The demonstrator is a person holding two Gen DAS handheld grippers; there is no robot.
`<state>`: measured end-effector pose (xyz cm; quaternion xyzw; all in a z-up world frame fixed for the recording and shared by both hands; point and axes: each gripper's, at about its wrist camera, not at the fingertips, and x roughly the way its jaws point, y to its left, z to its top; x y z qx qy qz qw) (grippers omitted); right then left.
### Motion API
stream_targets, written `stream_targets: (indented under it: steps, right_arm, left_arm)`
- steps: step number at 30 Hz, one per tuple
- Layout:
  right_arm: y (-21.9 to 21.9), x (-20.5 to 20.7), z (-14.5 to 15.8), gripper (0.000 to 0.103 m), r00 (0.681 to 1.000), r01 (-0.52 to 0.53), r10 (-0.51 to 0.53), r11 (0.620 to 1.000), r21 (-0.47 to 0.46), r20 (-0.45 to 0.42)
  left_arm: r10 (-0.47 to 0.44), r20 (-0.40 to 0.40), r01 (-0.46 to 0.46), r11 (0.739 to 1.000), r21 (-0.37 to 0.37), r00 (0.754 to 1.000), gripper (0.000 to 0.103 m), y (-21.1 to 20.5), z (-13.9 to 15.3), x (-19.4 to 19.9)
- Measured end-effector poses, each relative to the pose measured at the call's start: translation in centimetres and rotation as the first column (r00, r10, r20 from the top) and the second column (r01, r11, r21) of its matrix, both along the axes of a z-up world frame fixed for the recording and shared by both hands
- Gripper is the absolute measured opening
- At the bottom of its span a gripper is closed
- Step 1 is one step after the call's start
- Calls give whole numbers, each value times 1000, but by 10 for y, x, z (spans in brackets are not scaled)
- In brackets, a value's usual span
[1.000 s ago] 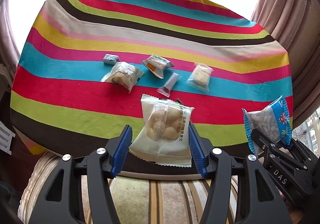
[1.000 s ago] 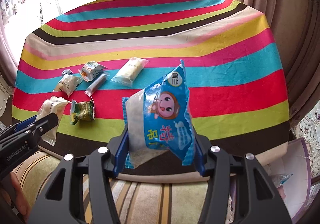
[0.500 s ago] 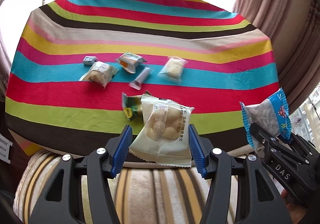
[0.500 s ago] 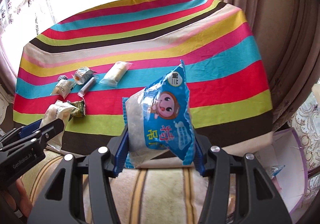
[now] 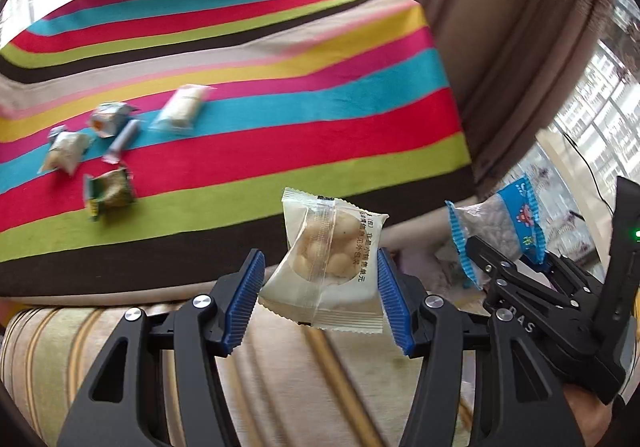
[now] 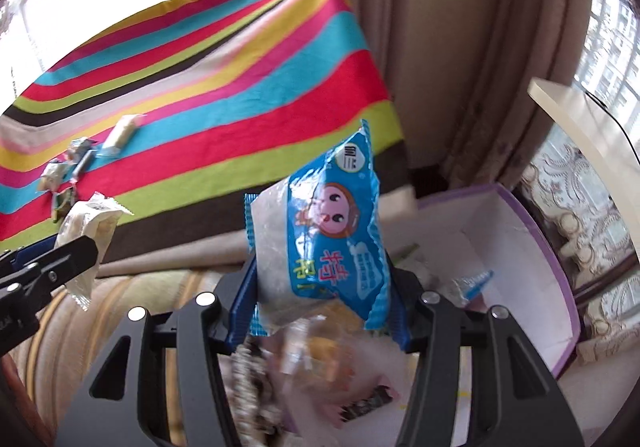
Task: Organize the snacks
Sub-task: 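Carry the blue bag and cookie packet over the white box and open both tools, then return both open tools to the remaining snacks on the table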
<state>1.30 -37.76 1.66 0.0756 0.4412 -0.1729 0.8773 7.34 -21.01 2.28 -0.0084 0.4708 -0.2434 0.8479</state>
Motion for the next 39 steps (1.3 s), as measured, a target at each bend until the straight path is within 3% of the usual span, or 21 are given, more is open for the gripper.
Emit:
stream_targets:
  steps: [6,13,16,18,21,39]
  right_arm:
    - [-44,-29,-16,54,994,102,-102,995,4,-26]
    - [-78,-53,-14,56,985,172,-172,985,-17,-8]
    - [-86,-55,-17,66,982,189,-189,982,-9,-9]
    - [-86,-56,-19,70,982,191,-191,982,0,-8]
    - [-86,-56,-20,77,982,188,-188,982,4,-2]
    - [-39,-31,-7,77,997,80,-80,997,18,9]
  left_arm:
    - [-119,-35,119,993,6,992,54,-54,-6,-12]
    - [-214,-91,215,977,0,973,54,-100,-17,-23]
    - [-243,-112,243,970,-13,964,55,-109,-21,-25]
    - [-250,-117,251,968,-9,961,62,-111,-21,-25]
    - [-240,-116,239,971,-23,964,70,-107,-21,-25]
    - [-55,-81,52,998,-38,995,72,-29,-13,-6]
